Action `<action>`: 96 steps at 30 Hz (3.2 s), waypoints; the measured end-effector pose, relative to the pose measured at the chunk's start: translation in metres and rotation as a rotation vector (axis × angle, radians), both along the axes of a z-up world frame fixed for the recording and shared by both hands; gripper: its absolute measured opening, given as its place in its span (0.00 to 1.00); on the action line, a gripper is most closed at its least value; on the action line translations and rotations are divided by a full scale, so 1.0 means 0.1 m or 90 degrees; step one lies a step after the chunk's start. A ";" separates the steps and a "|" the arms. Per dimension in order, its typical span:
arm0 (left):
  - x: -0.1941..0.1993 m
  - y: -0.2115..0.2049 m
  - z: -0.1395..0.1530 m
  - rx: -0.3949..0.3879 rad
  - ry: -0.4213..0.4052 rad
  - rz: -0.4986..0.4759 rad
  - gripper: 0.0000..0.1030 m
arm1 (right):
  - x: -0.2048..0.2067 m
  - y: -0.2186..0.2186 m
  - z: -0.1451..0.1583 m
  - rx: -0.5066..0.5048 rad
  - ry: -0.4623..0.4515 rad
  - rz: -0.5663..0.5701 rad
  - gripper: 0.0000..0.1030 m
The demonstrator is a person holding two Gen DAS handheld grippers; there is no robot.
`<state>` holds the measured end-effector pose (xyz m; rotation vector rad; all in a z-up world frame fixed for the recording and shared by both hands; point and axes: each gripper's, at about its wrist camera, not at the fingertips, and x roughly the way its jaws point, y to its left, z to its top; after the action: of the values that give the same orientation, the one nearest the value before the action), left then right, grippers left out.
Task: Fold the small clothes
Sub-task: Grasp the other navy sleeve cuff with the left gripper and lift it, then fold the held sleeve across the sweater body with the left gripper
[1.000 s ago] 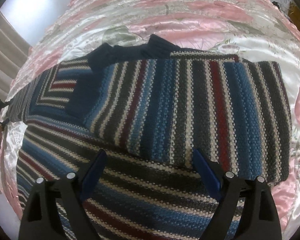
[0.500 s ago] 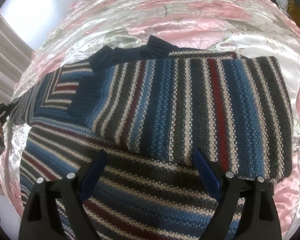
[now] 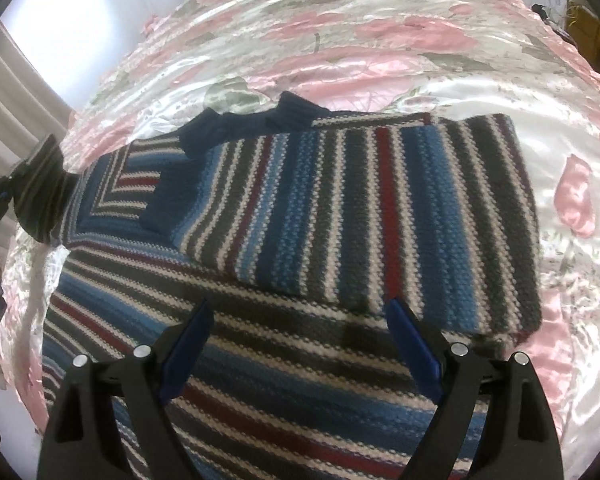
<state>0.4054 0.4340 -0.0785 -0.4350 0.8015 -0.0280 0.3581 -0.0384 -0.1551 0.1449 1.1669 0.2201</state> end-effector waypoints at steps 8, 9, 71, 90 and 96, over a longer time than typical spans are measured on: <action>0.04 -0.97 -0.18 0.003 0.004 -0.091 0.11 | -0.02 -0.21 0.01 -0.008 -0.006 -0.017 0.86; 0.05 -1.06 -0.21 -0.001 0.007 -0.099 0.11 | -0.03 -0.24 0.01 -0.007 -0.006 -0.020 0.86; 0.43 -0.91 -1.45 -0.009 0.286 -0.179 0.45 | 0.87 1.10 0.03 -0.014 -0.030 0.089 0.13; 0.14 -0.97 -1.04 0.018 0.221 -0.154 0.60 | 0.62 0.03 -0.36 0.155 0.089 -0.034 0.58; 0.07 -0.91 -0.95 0.036 0.204 -0.146 0.61 | 0.70 0.15 -0.30 0.125 0.051 -0.019 0.09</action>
<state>0.4127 0.3428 -0.1737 -0.2945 1.1633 -0.1512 0.4280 -0.0234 -0.1855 0.3456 1.2213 0.3048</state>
